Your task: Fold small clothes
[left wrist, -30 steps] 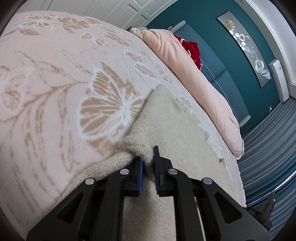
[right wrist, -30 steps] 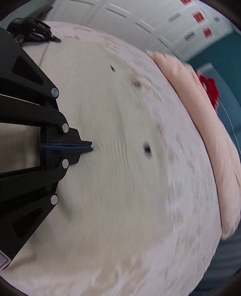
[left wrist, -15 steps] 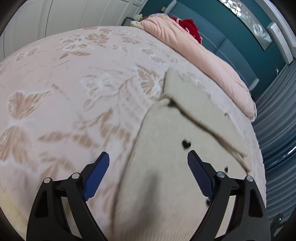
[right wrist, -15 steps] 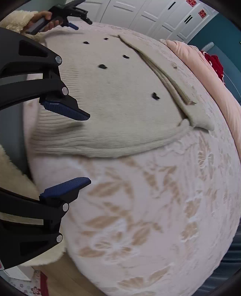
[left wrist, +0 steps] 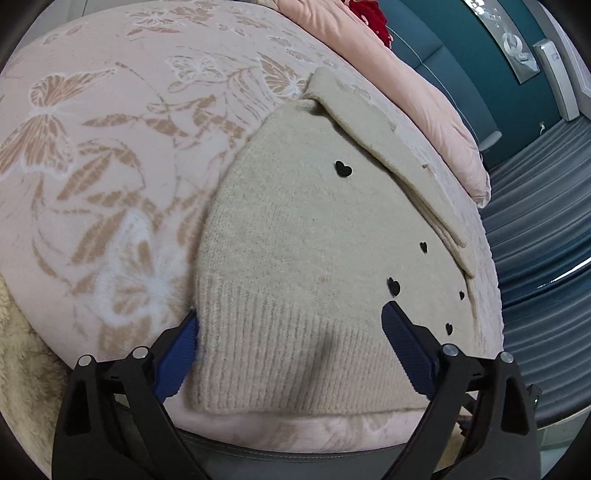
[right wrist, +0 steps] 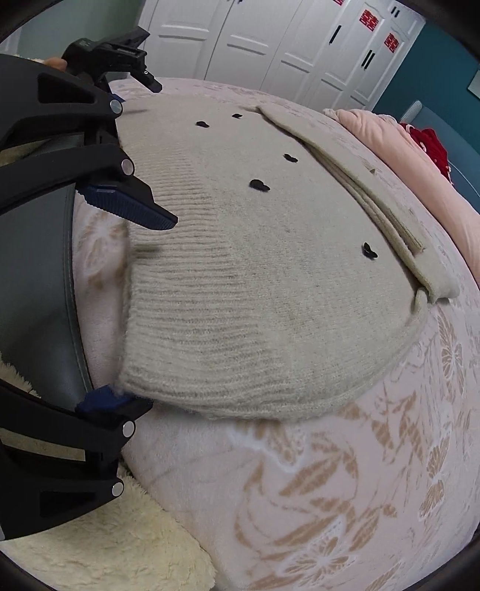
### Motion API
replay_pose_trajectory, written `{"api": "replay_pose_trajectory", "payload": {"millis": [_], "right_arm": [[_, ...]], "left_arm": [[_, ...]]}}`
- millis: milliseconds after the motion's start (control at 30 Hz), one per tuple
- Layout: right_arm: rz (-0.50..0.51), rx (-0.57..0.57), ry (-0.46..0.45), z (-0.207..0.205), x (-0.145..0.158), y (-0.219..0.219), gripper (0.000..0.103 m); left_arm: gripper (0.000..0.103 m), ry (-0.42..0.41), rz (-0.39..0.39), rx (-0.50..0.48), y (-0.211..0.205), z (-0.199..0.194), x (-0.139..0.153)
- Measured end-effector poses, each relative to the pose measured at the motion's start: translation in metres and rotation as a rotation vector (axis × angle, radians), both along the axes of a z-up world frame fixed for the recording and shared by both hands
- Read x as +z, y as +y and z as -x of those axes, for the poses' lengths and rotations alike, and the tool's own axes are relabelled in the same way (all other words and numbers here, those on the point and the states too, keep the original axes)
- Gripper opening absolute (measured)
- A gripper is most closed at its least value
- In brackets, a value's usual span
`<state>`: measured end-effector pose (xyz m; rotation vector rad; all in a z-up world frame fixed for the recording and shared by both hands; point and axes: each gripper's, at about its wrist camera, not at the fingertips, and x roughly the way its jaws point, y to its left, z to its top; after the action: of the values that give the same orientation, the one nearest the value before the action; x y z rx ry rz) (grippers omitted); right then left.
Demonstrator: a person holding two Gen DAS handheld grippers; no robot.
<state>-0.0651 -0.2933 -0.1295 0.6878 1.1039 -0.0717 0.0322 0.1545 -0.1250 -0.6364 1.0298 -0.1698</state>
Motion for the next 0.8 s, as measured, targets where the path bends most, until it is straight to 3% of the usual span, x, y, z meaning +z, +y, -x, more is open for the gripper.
{"api": "replay_pose_trajectory", "payload": {"millis": [67, 100, 133, 233, 500, 667, 800], "right_arm": [[-0.01, -0.012, -0.023, -0.001, 0.002, 0.001, 0.036], [-0.012, -0.013, -0.024, -0.003, 0.002, 0.0, 0.029], [-0.024, -0.012, -0.023, -0.004, 0.002, 0.0, 0.014], [-0.048, -0.021, -0.07, -0.001, 0.016, 0.001, 0.013], [0.024, 0.119, -0.238, 0.02, 0.105, -0.003, 0.01], [0.115, 0.32, -0.205, 0.053, 0.131, 0.002, 0.01], [0.145, 0.483, -0.115, 0.105, 0.132, 0.014, 0.01]], "left_arm": [[0.042, 0.023, 0.055, -0.012, 0.001, -0.005, -0.002], [0.03, 0.046, 0.077, -0.016, 0.001, -0.007, -0.004], [0.013, 0.061, 0.103, -0.024, 0.001, -0.009, -0.005], [0.012, 0.036, 0.143, -0.041, -0.001, -0.005, 0.009], [0.008, -0.085, 0.147, -0.129, 0.006, 0.02, 0.08], [0.008, -0.094, 0.122, -0.211, 0.017, 0.054, 0.106], [0.008, -0.031, 0.093, -0.301, 0.019, 0.101, 0.114]]}}
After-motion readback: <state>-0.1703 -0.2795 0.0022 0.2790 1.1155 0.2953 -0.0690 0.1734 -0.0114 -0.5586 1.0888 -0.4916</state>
